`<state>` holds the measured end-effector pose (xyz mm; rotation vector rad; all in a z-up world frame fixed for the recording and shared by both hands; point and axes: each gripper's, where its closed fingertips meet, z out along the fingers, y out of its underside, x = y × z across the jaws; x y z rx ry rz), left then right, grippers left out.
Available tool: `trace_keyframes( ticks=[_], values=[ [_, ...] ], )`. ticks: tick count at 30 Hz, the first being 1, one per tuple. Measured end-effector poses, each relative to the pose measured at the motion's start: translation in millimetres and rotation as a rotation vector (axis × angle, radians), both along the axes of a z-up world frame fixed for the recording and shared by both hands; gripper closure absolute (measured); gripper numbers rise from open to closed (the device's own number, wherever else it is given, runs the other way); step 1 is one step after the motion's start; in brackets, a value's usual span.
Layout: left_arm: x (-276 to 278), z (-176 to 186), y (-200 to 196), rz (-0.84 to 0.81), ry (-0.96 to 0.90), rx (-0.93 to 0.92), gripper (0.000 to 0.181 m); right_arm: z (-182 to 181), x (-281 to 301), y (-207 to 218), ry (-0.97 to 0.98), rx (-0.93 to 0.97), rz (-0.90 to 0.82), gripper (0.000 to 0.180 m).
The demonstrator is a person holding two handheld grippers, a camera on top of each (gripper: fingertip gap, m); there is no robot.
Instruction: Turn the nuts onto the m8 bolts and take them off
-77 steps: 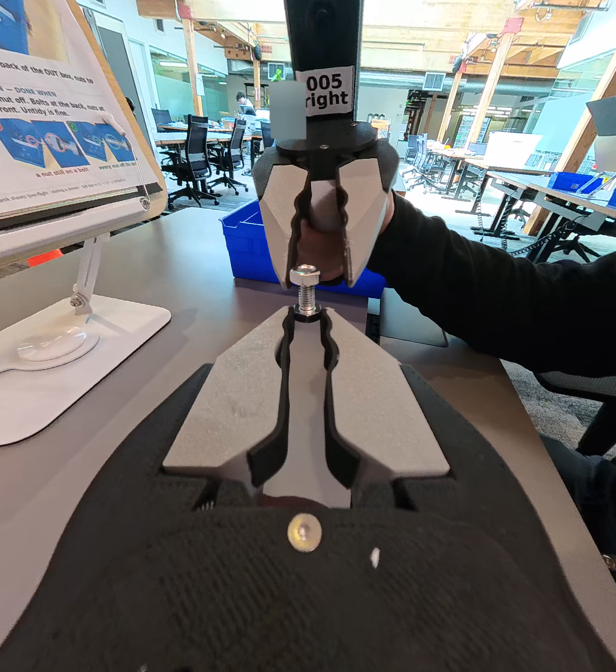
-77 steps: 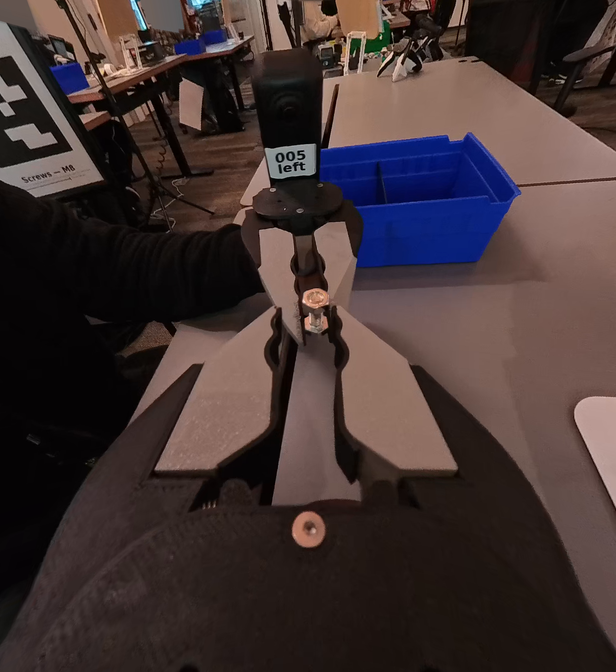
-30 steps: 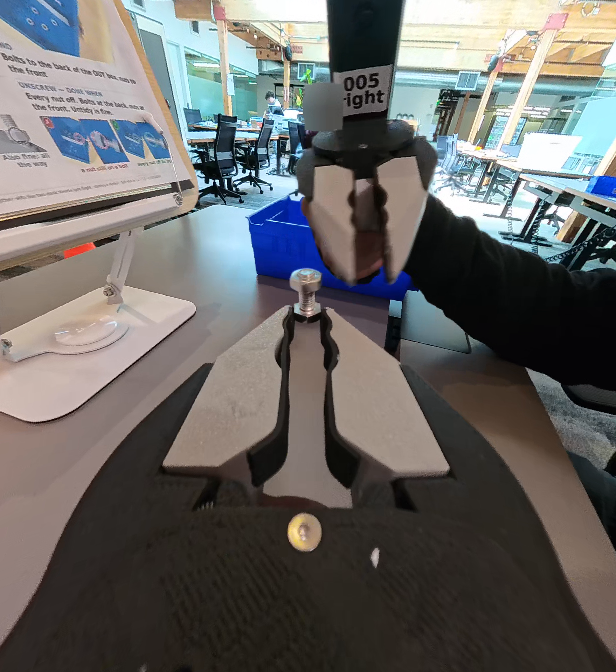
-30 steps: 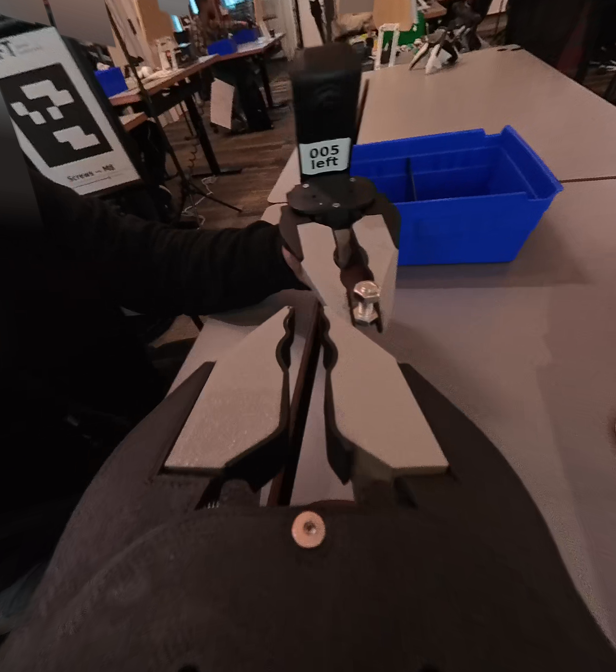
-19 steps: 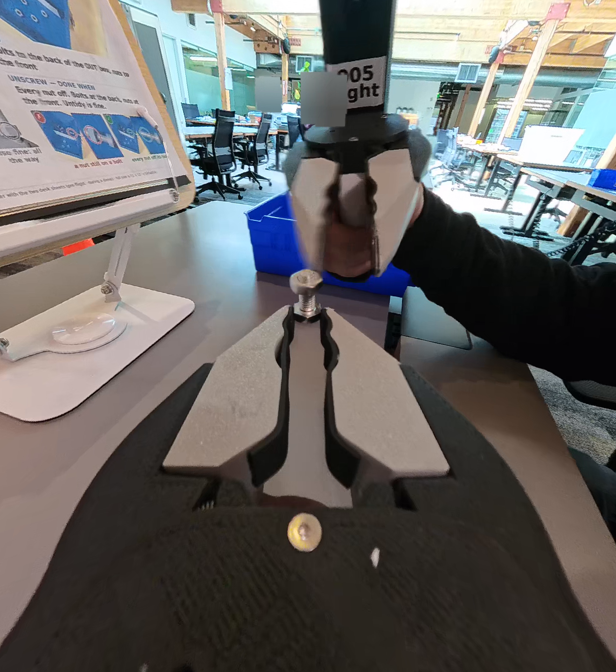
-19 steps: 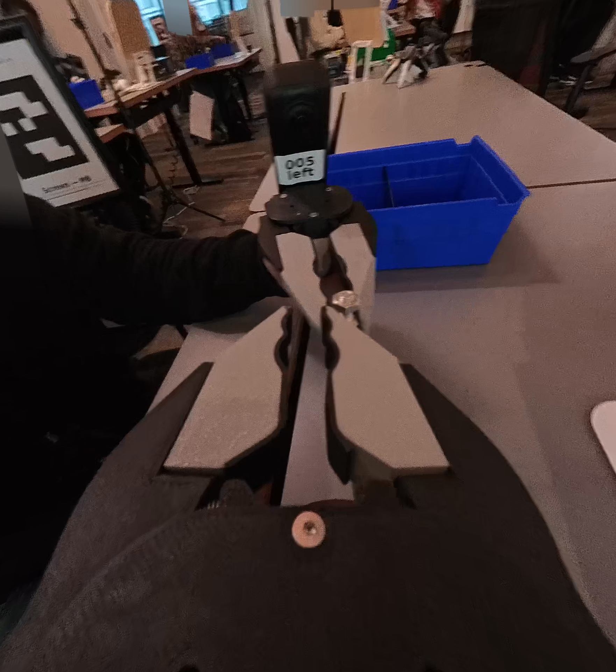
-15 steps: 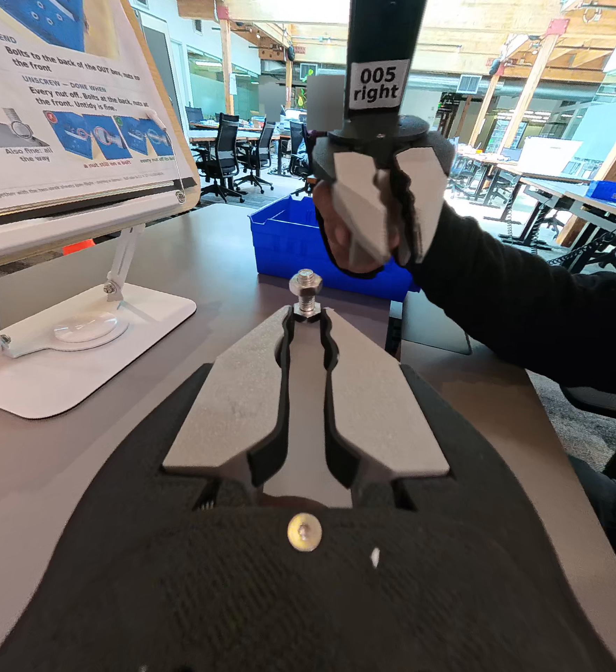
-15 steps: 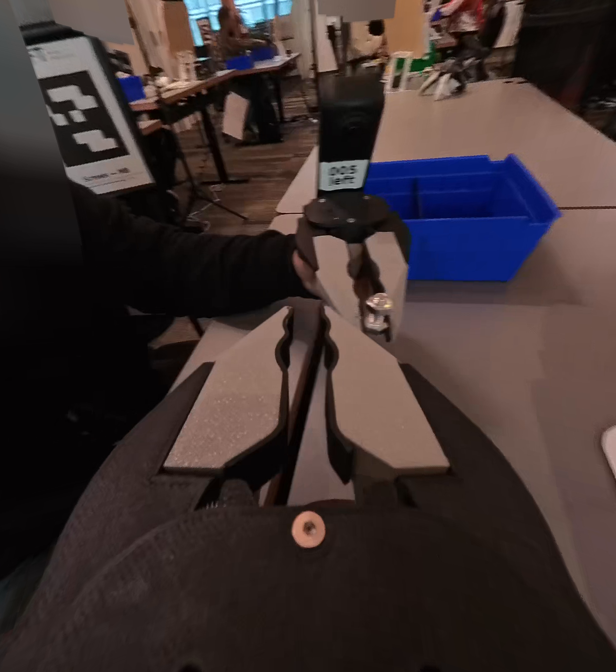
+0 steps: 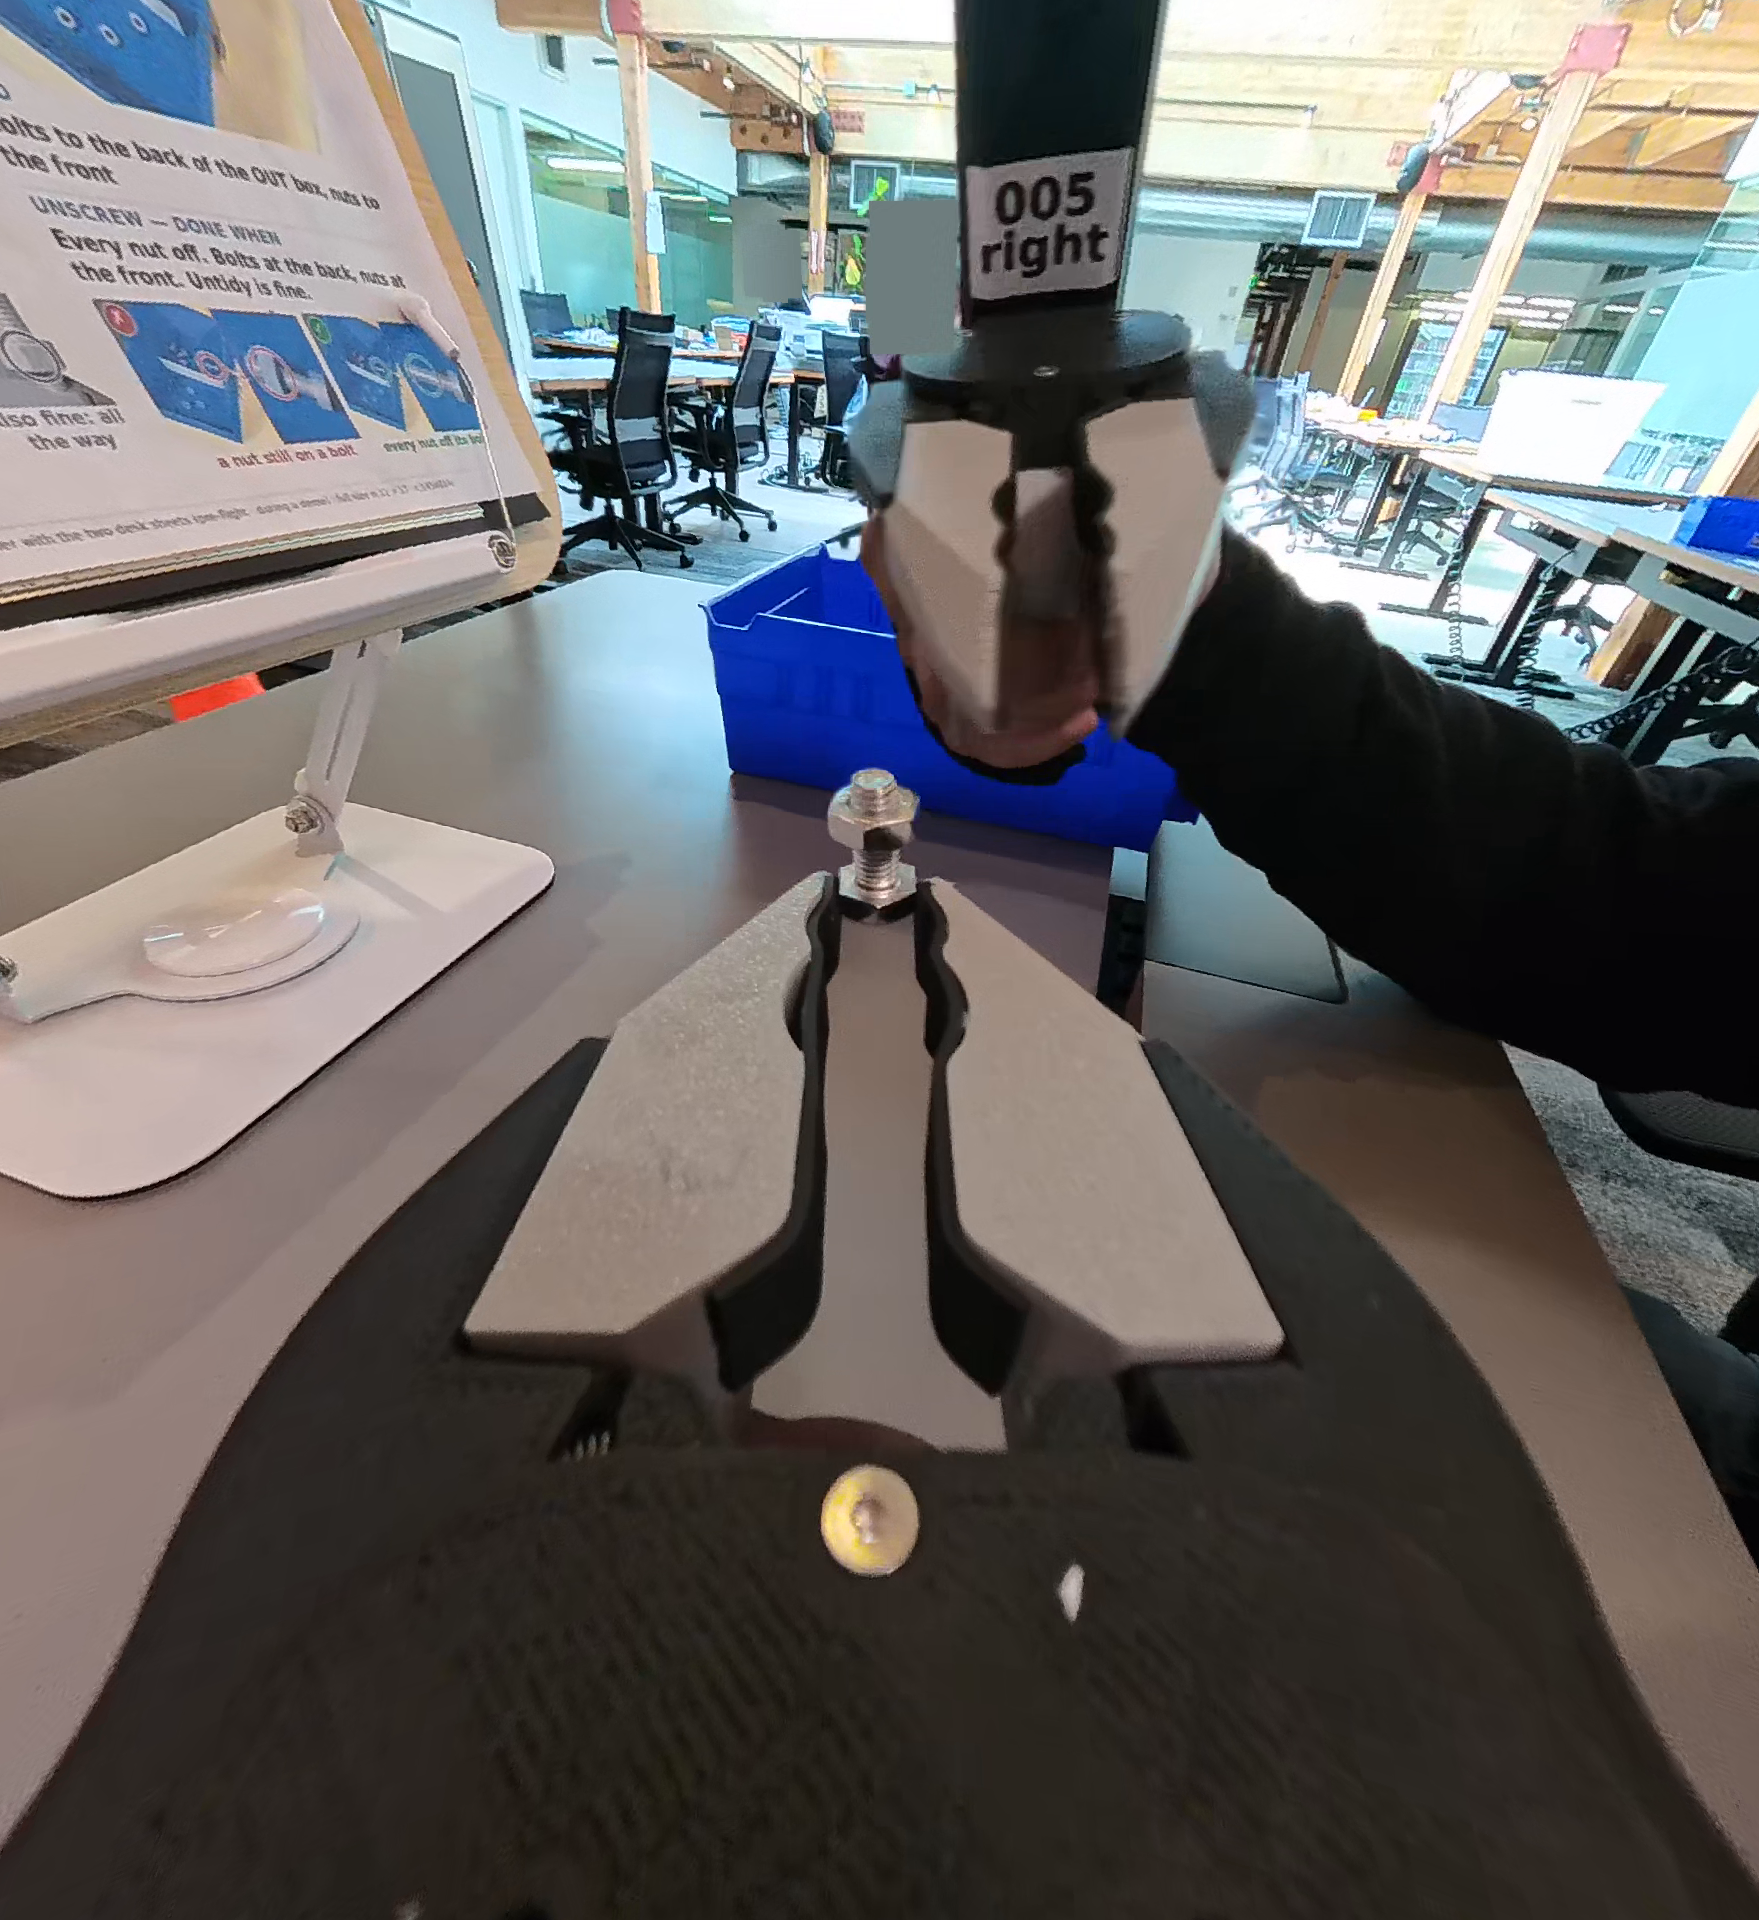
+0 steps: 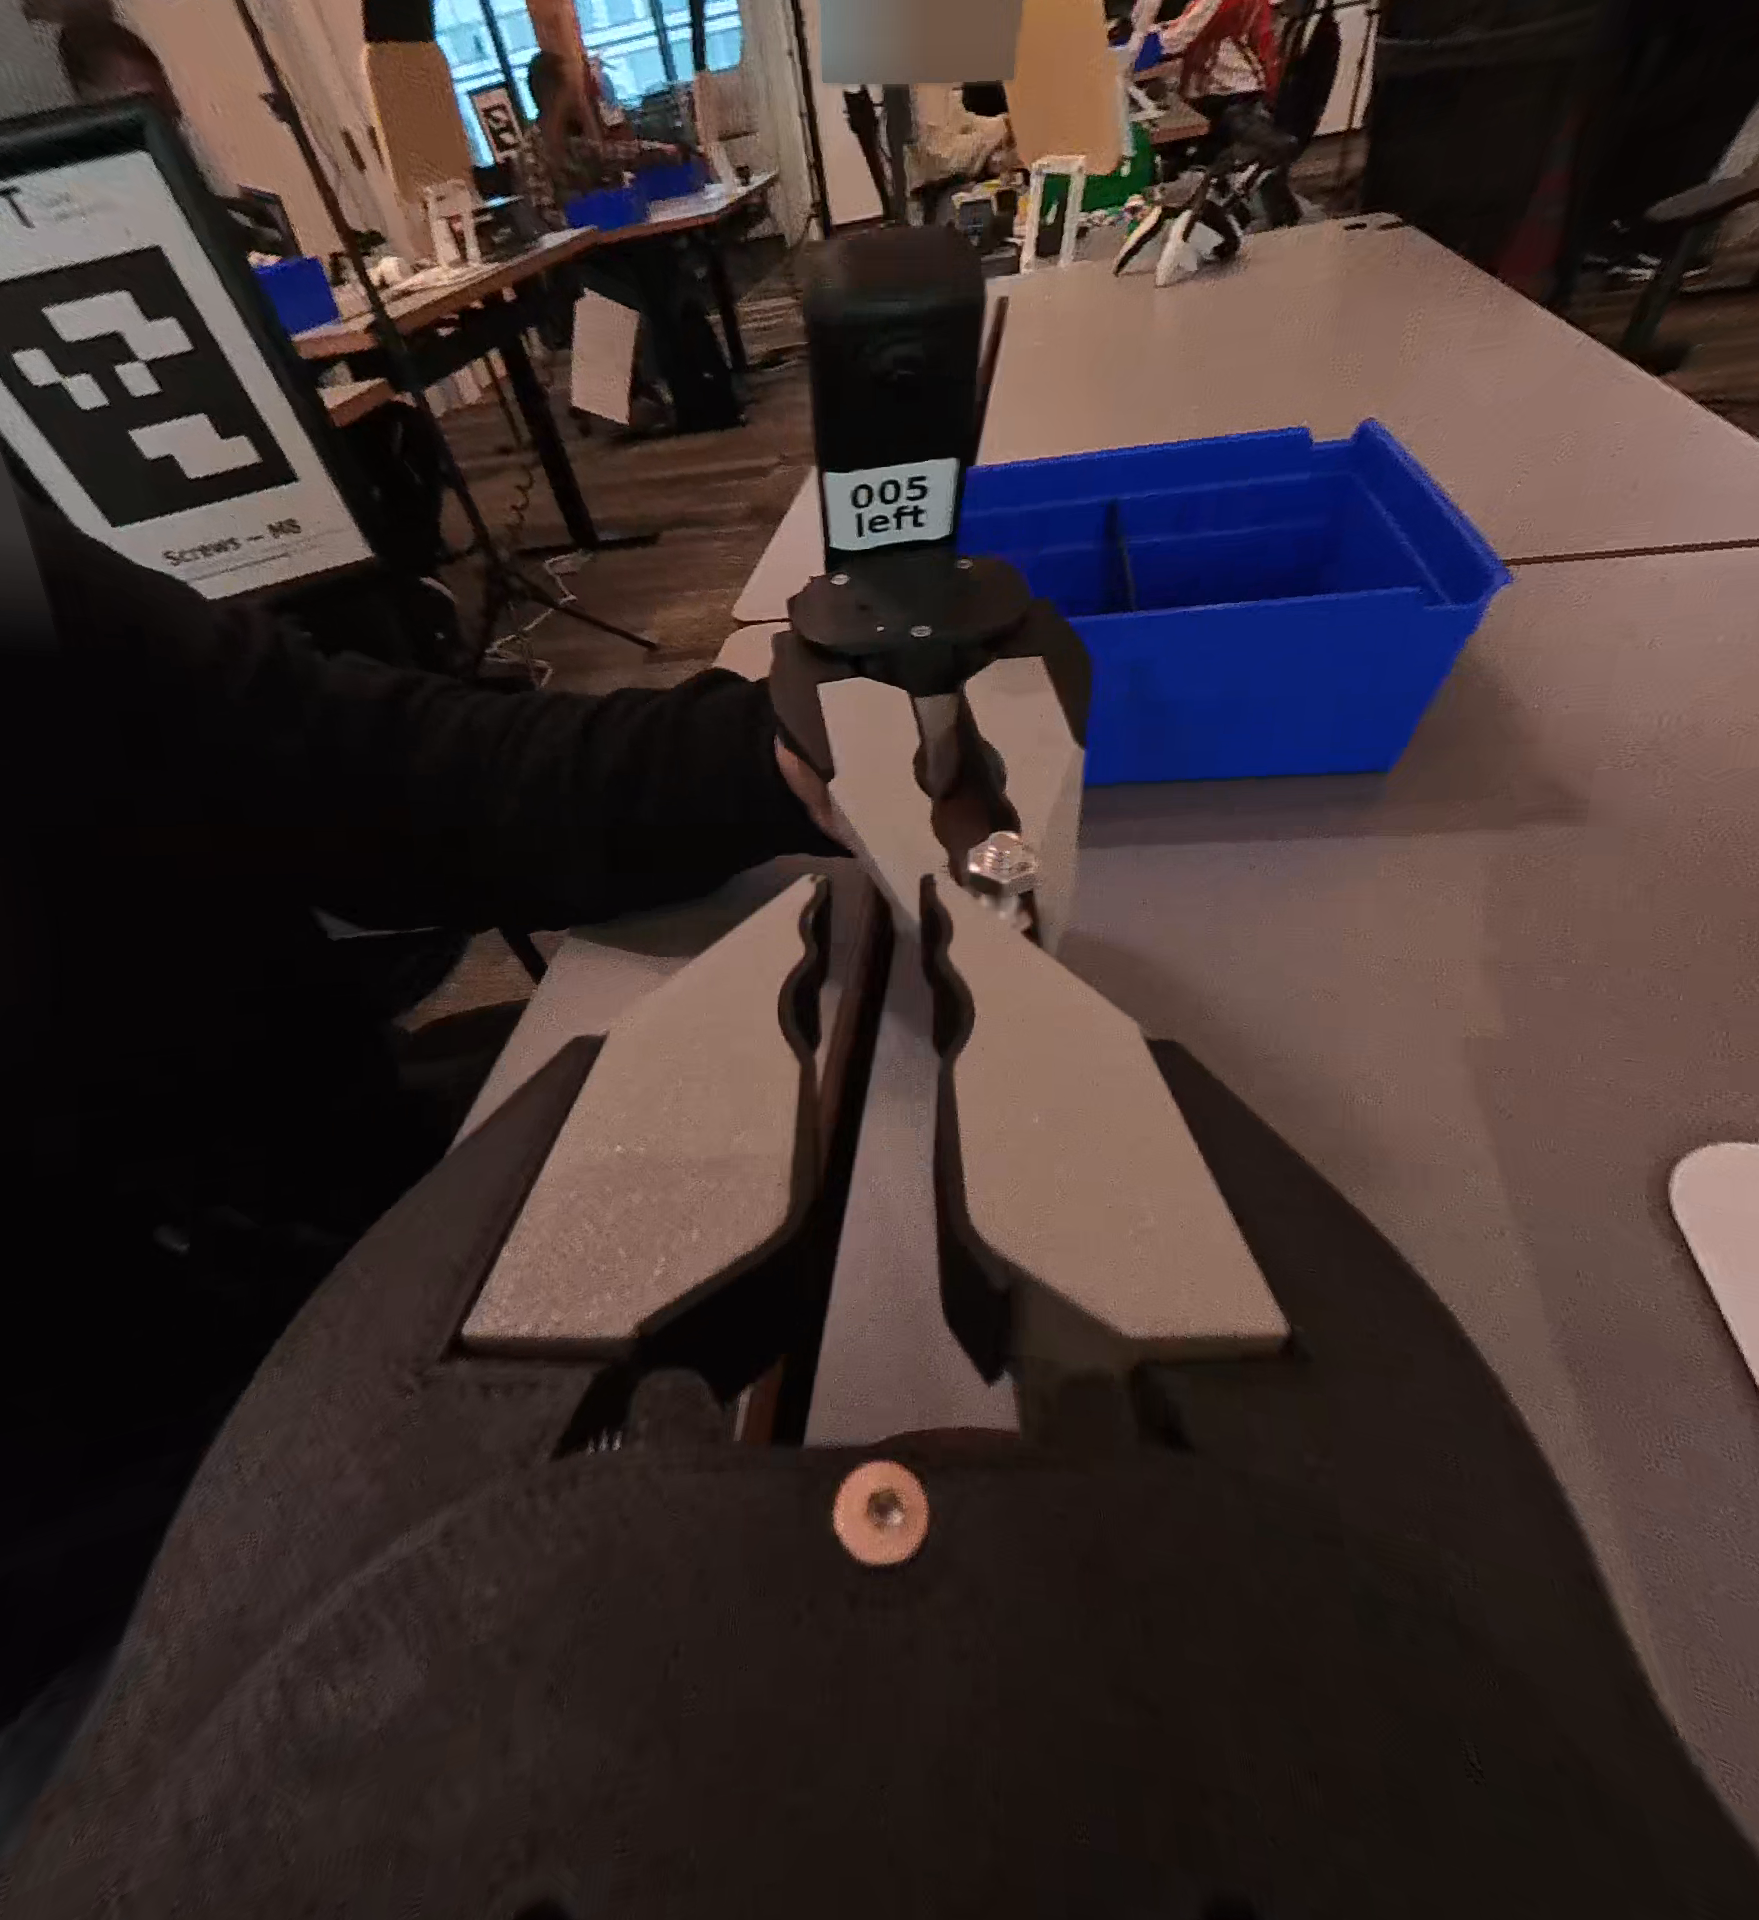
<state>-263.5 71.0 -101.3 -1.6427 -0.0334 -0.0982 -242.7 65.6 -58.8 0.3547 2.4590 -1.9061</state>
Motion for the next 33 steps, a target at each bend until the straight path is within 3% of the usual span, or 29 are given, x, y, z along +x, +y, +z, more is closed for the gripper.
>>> trace_keyframes(
  ticks=[4, 7, 8, 9, 12, 16, 22, 24, 26, 29, 33],
  values=[
    [3.2, -2.6, 2.1, -0.01, 0.006, -0.012, 0.169, -11.0, -30.7, -4.0, -0.012, 0.036, -0.159, 0.159],
    [2.5, -4.0, 1.3, -0.01, 0.011, -0.02, 0.169, -18.7, -14.5, -7.5, -0.057, 0.063, -0.06, 0.15],
    [0.0, -3.5, 1.3, 0.006, 0.011, -0.016, 0.169, -16.3, -4.3, -4.8, -0.066, 0.056, -0.001, 0.171],
    [-2.0, -2.6, 0.9, 0.013, 0.003, -0.011, 0.169, -8.3, 11.3, -4.4, -0.082, 0.013, 0.086, 0.179],
    [-2.8, -2.6, -0.2, 0.009, -0.007, -0.008, 0.169, 9.2, -1.6, 2.6, -0.034, -0.059, -0.01, 0.162],
    [0.2, -3.5, 1.5, 0.002, 0.0, -0.014, 0.169, -5.8, -21.6, 1.8, -0.009, 0.017, -0.108, 0.153],
    [-2.1, -2.3, 0.1, 0.009, -0.004, -0.007, 0.169, -20.0, -9.7, -12.5, 0.005, 0.094, -0.043, 0.135],
    [-6.8, -1.5, -1.7, 0.031, -0.006, -0.007, 0.169, -11.0, 12.5, -10.2, 0.014, 0.05, 0.079, 0.169],
    [-7.5, -2.2, -2.3, 0.025, -0.019, -0.004, 0.169, 1.2, 39.7, -9.2, 0.03, -0.008, 0.216, 0.172],
    [-5.7, -3.3, -0.8, 0.02, -0.014, -0.008, 0.169, -2.4, -2.0, -5.6, 0.101, 0.046, -0.046, 0.144],
    [-2.7, -1.8, 0.1, 0.016, -0.004, -0.007, 0.169, -9.6, -26.9, -2.6, 0.068, 0.053, -0.161, 0.145]
  ],
)
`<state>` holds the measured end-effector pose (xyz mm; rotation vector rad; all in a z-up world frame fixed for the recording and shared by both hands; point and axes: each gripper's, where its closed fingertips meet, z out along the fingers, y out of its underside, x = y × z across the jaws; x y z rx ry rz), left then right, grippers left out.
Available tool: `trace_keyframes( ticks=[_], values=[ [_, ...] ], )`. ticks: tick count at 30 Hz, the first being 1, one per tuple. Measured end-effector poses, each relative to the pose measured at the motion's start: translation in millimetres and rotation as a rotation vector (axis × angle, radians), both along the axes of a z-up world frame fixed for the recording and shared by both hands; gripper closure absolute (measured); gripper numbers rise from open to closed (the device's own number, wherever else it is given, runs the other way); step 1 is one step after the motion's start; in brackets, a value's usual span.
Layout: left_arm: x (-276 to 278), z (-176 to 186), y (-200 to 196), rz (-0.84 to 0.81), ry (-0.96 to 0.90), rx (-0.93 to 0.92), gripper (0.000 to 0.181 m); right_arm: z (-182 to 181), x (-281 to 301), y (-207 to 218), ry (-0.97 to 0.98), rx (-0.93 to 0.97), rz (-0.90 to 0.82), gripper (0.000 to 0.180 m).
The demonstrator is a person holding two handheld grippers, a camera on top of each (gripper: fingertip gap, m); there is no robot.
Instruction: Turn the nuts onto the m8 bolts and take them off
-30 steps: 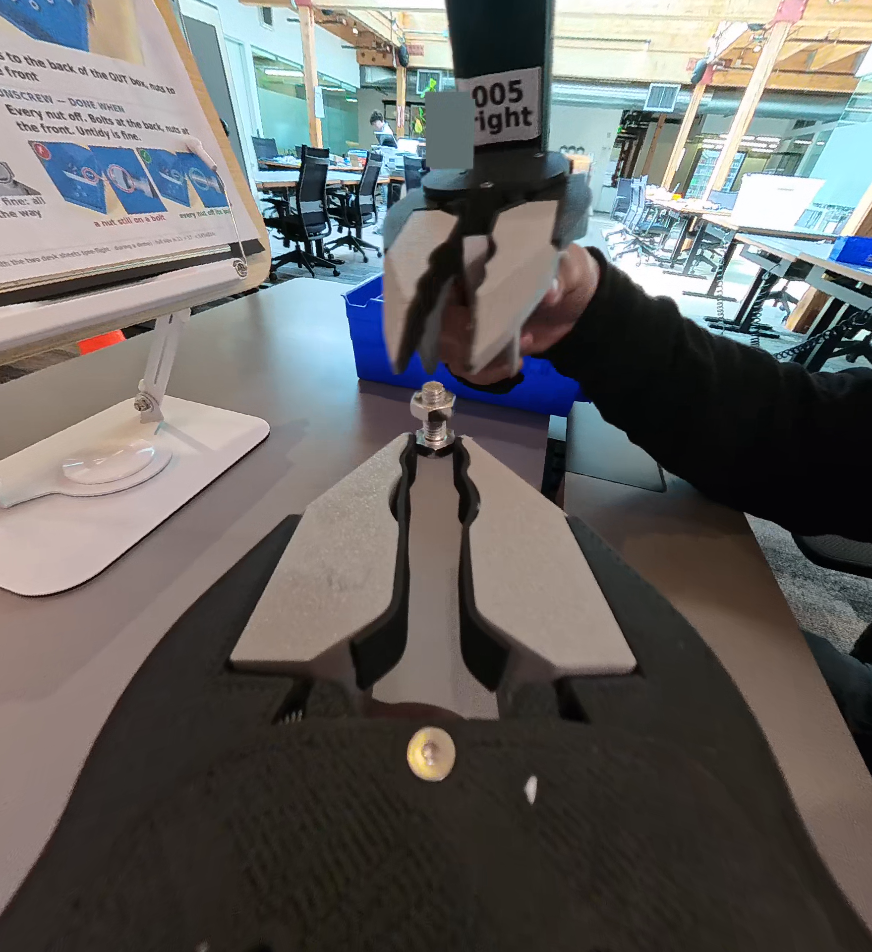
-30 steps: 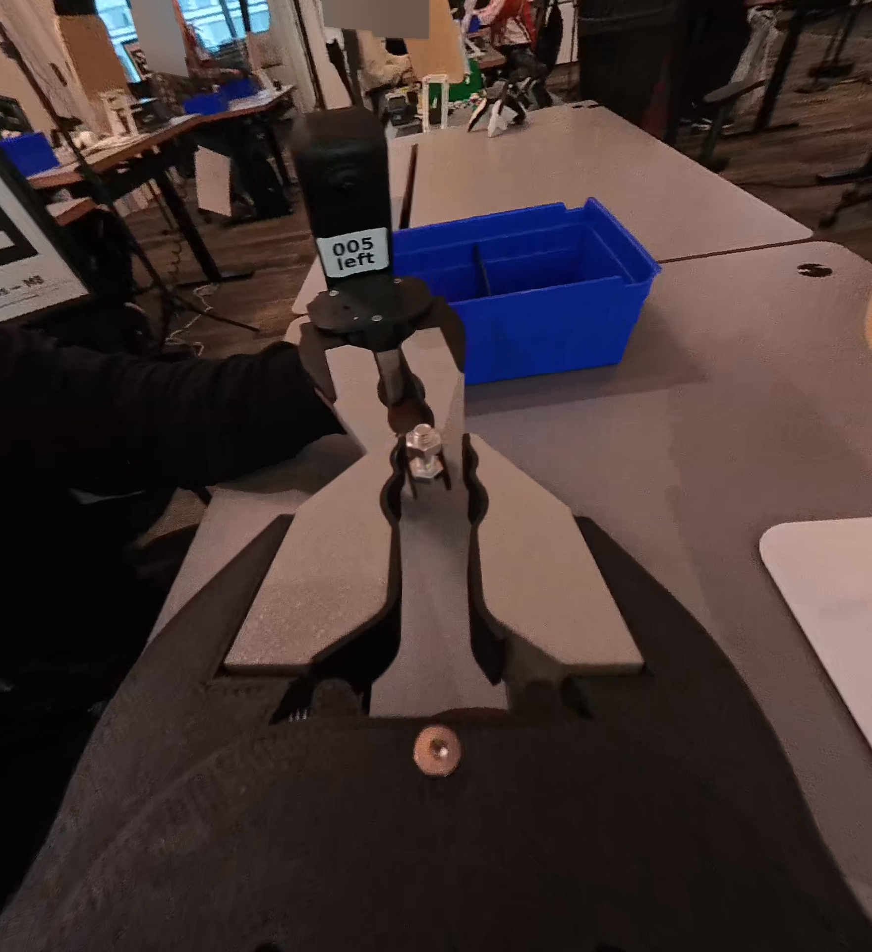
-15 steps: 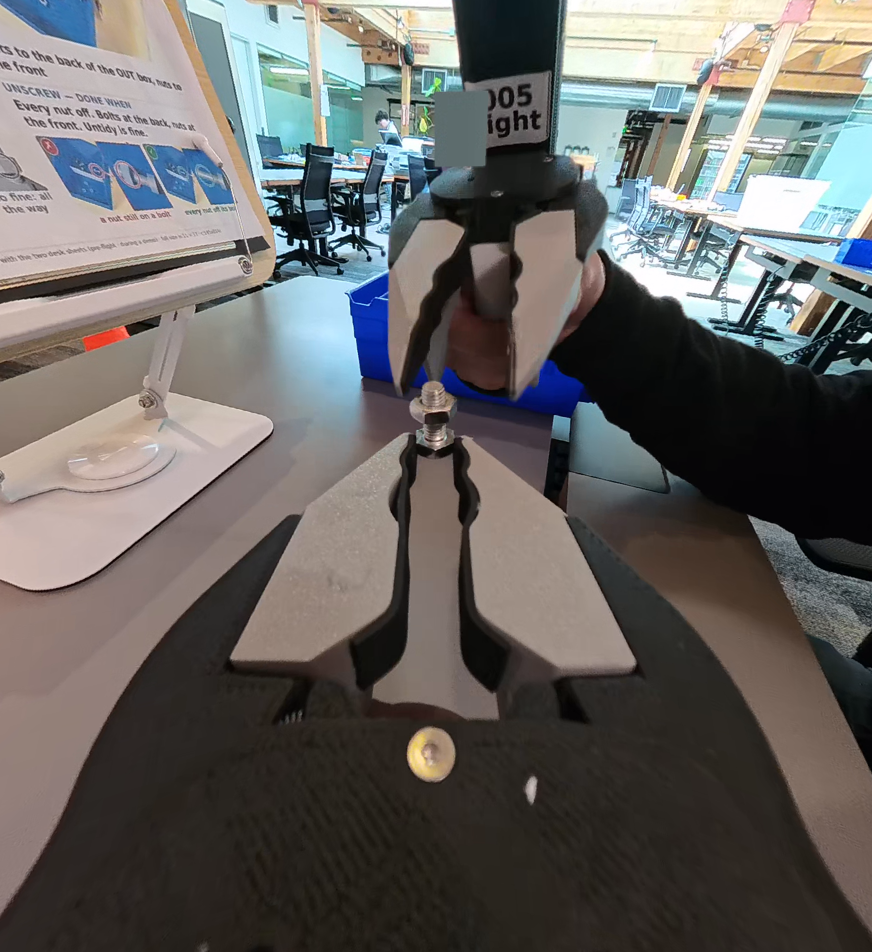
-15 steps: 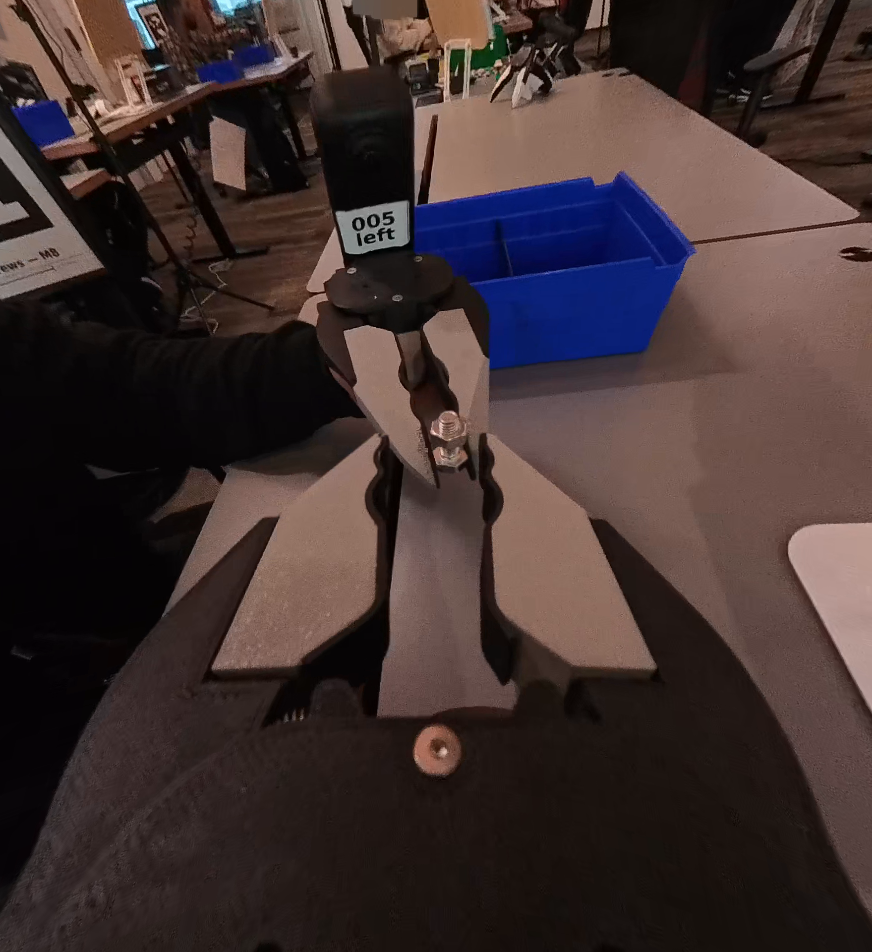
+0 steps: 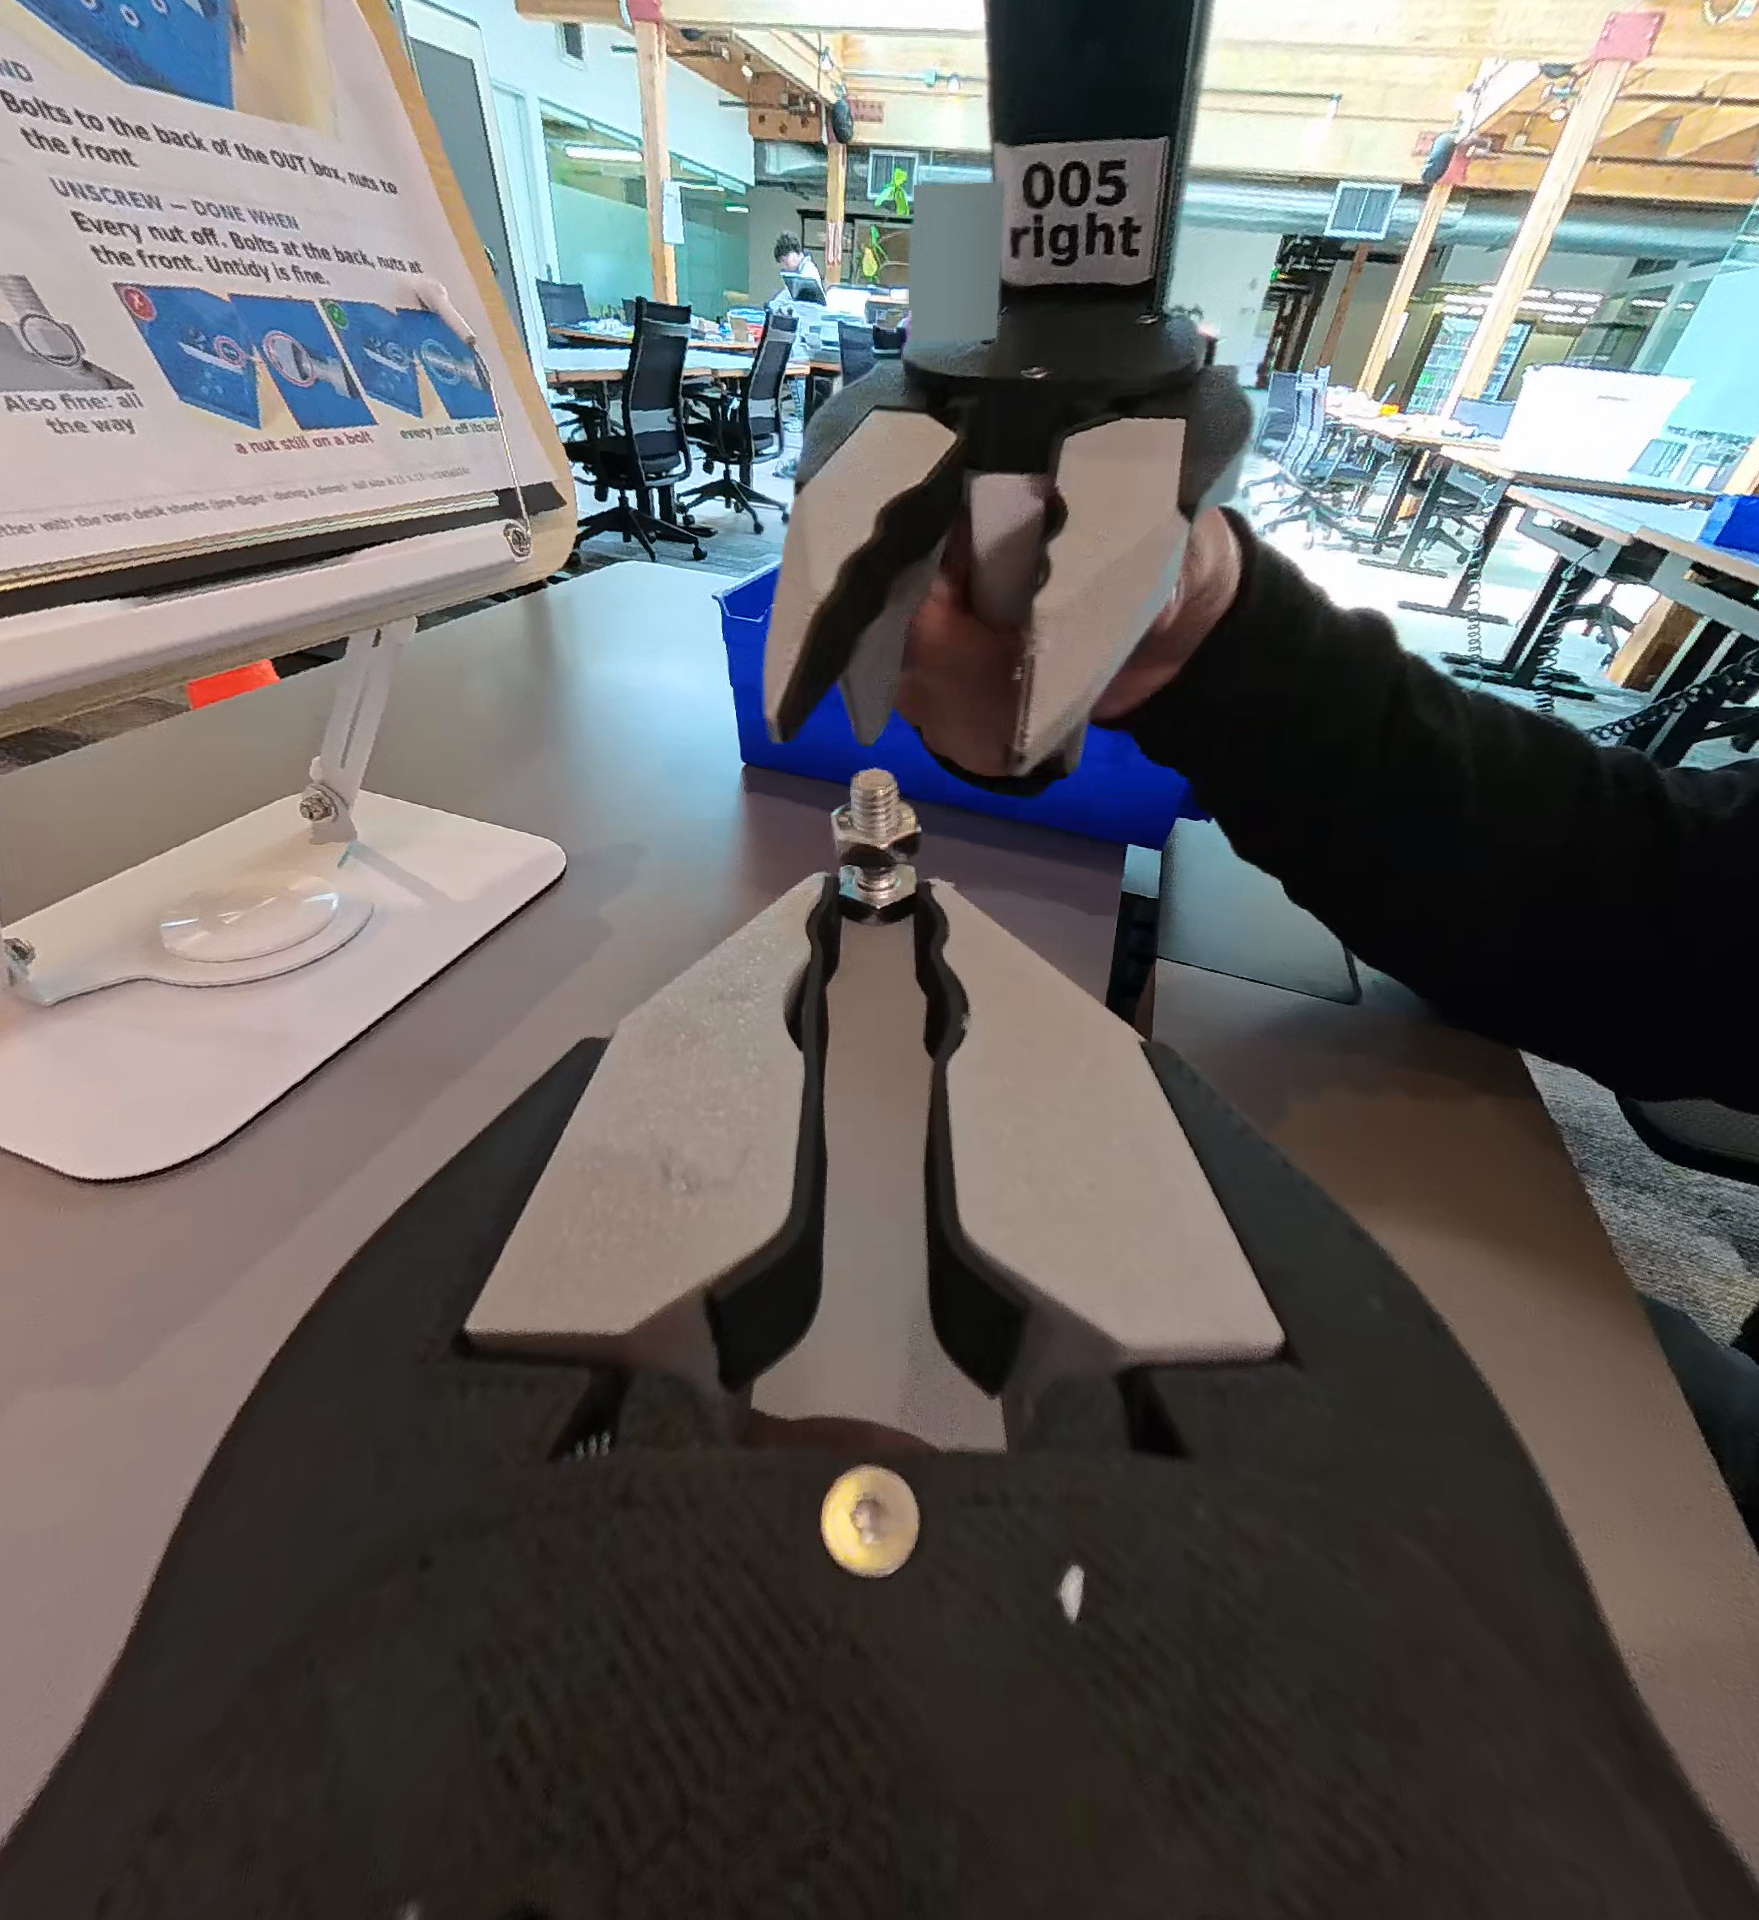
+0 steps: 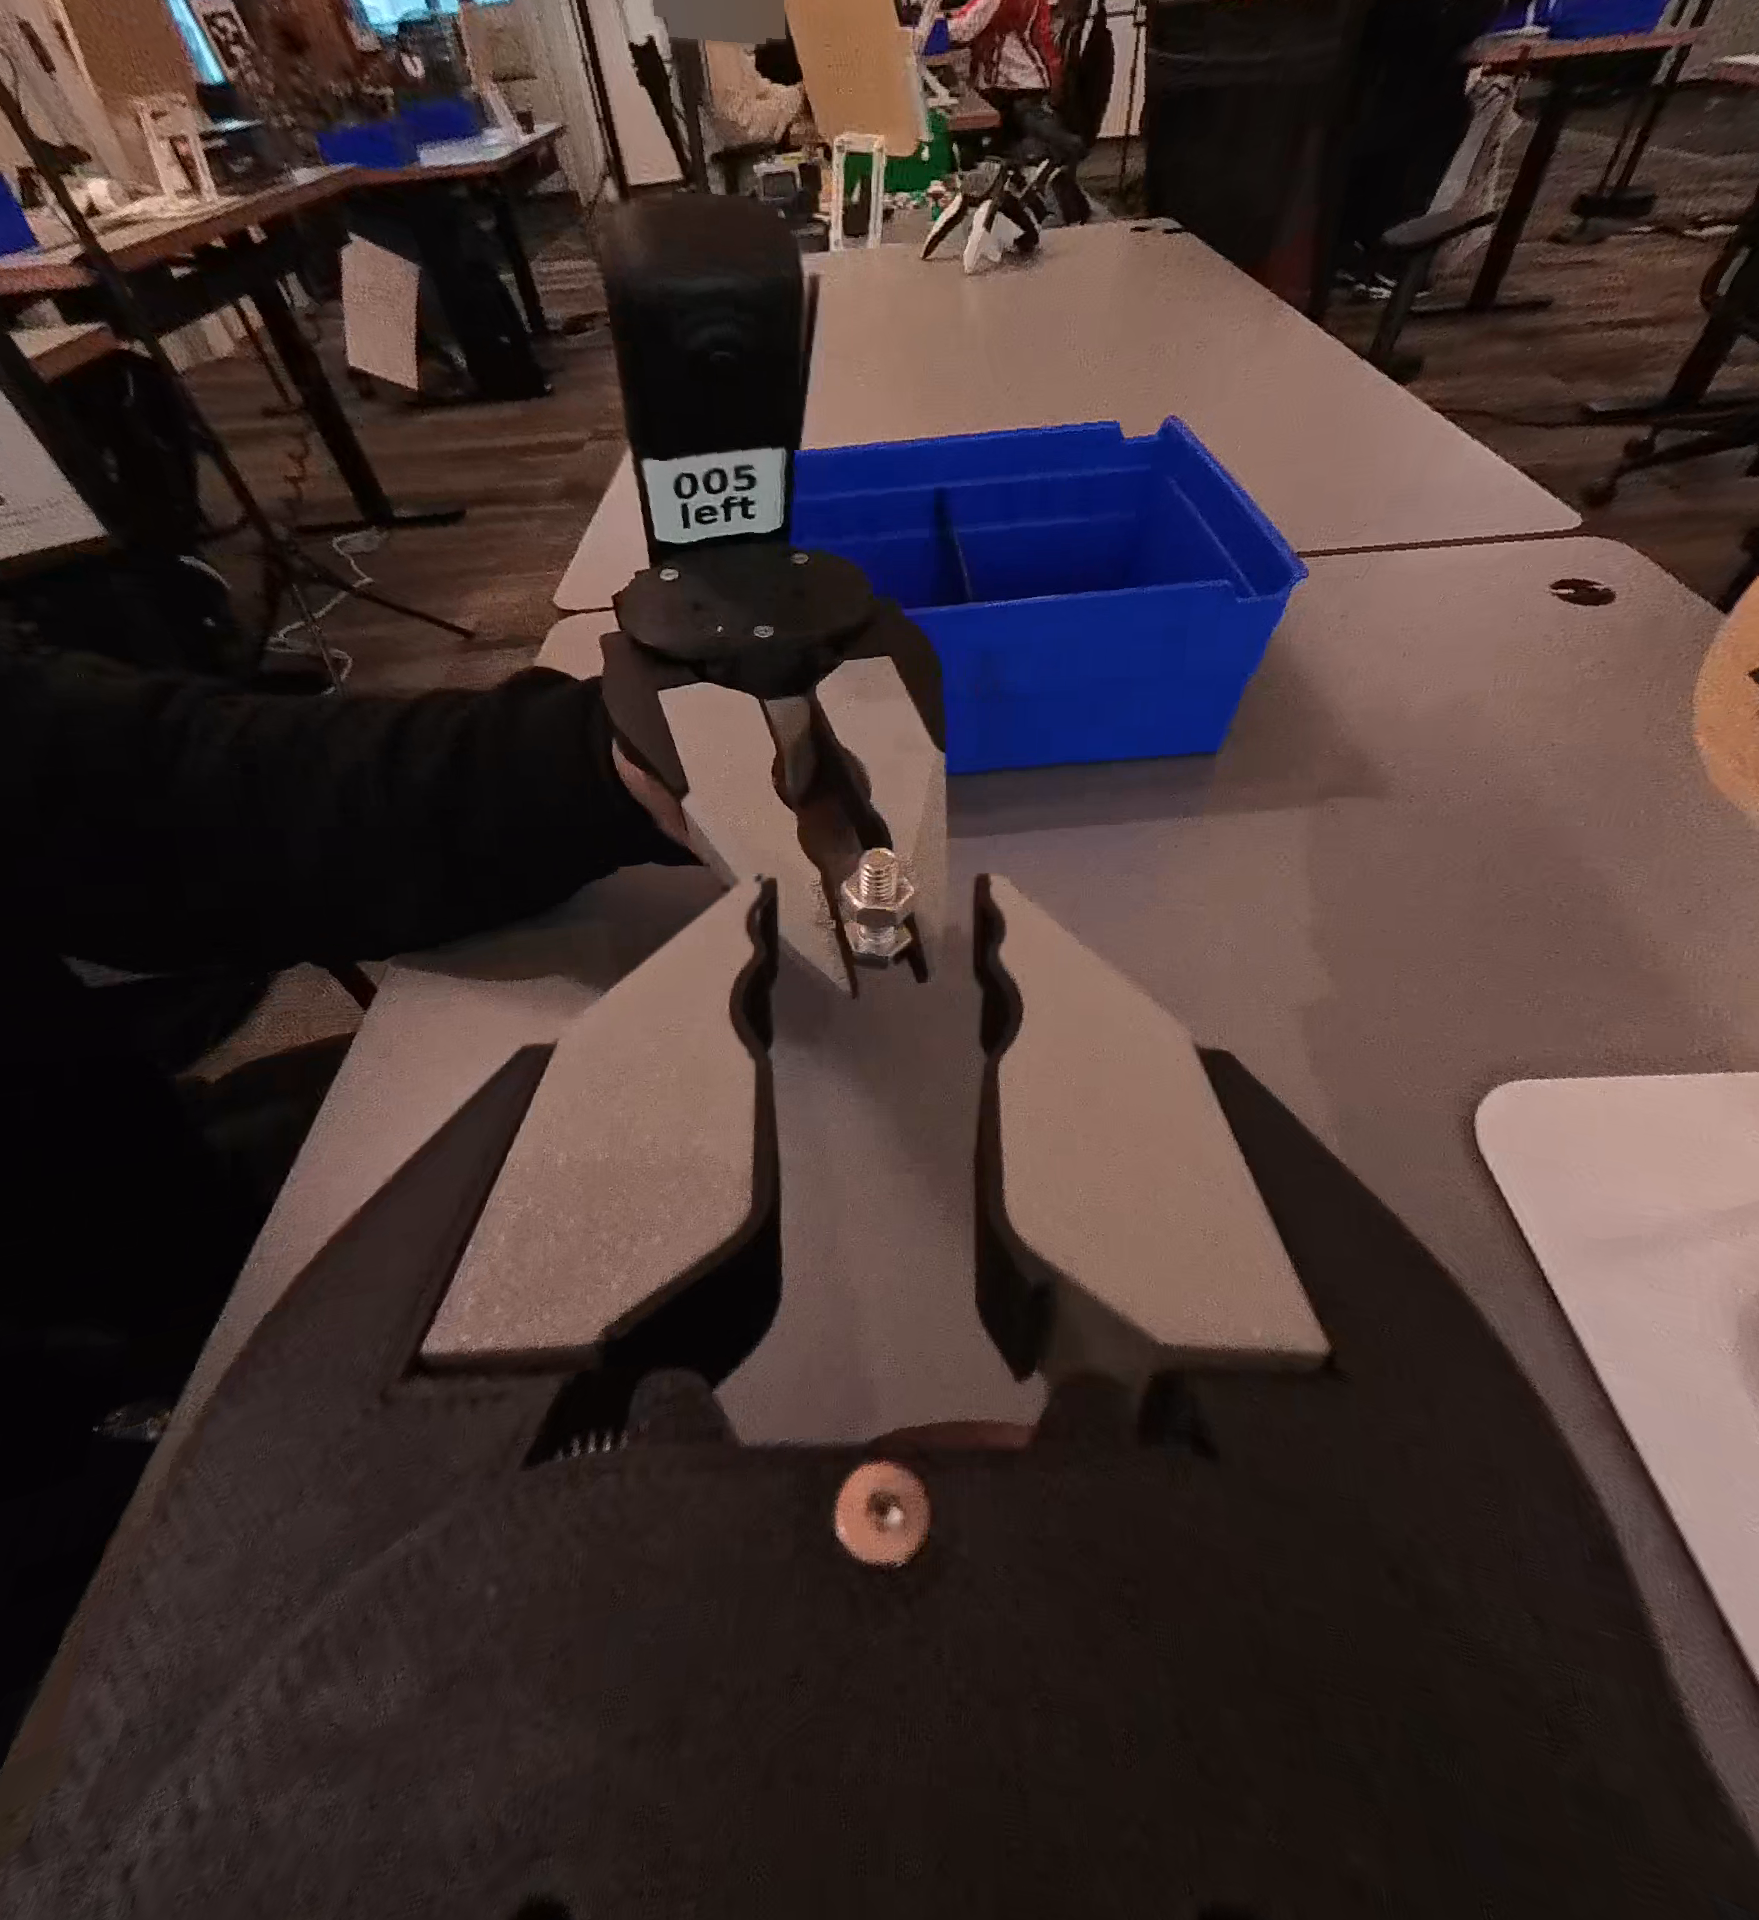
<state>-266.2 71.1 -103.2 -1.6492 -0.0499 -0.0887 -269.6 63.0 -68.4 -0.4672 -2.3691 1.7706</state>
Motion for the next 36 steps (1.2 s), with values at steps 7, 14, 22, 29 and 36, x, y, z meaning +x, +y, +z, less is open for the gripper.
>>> trace_keyframes(
  ticks=[7, 14, 22, 29, 36],
  values=[
    [-3.0, -1.6, -0.7, 0.009, -0.004, -0.007, 0.169, 5.4, 66.2, -12.9, -0.048, -0.066, 0.375, 0.18],
    [5.8, 1.5, 1.0, -0.027, 0.004, 0.004, 0.169, -10.1, 2.6, -0.9, -0.022, -0.011, 0.009, 0.145],
    [-4.2, 0.9, -2.0, 0.017, -0.007, -0.001, 0.169, -0.1, 53.4, -8.6, -0.025, -0.062, 0.291, 0.179],
    [1.5, -1.3, 0.9, -0.007, -0.006, -0.011, 0.169, -8.7, 17.6, -5.7, -0.003, -0.003, 0.088, 0.148],
    [0.5, -1.0, 0.4, -0.007, -0.014, -0.006, 0.169, -18.3, 13.3, -9.6, -0.037, 0.017, 0.086, 0.147]
  ],
)
